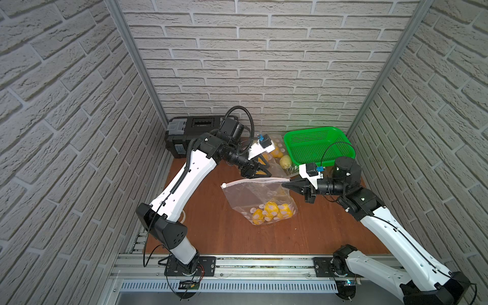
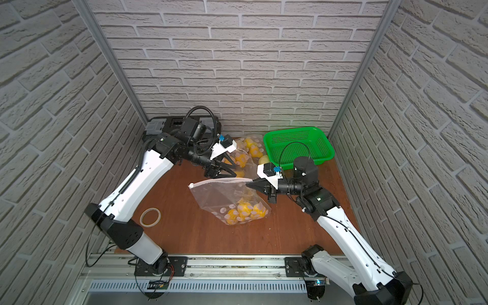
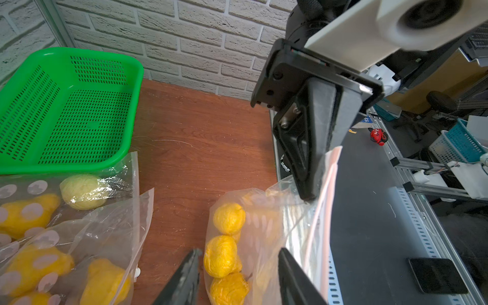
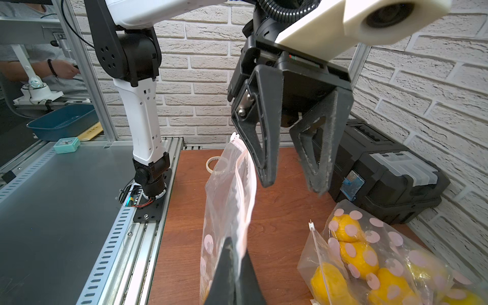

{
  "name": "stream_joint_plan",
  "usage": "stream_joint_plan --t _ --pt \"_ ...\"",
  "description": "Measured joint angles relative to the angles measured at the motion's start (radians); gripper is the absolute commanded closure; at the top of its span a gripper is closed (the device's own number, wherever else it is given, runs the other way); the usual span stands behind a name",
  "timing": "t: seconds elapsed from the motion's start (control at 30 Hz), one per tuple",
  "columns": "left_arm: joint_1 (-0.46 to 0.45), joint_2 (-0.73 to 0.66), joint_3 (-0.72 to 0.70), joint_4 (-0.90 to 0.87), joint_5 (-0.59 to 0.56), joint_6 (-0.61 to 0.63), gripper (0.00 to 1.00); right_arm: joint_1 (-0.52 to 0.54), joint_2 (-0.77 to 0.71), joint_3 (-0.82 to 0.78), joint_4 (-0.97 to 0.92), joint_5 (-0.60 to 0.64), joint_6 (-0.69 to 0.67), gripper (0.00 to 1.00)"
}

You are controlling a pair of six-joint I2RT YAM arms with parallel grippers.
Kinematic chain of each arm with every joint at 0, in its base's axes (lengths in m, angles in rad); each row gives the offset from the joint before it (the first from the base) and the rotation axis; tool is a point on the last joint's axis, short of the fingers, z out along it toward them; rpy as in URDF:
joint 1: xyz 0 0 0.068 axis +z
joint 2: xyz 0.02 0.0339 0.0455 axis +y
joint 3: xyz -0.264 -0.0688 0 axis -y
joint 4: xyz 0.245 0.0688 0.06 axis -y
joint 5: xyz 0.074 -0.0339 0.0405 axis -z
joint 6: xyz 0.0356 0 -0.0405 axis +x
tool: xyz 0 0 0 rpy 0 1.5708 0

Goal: Open the zip-top bag and take out the pear
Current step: Open the zipper of the food storage bag at the center of the board.

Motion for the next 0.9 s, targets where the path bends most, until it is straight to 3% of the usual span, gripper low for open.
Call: stream_joint_plan --t 0.57,0.9 --pt "0.042 -0.124 -0.105 0.037 0.019 -0.031 0.49 0.0 0.005 0.001 0.0 0.002 -0.003 0.97" --pt "0.039 -0.101 -0.142 0.052 0.021 -0.043 0.73 0.0 0.005 0.001 0.0 0.001 -0.003 0.97"
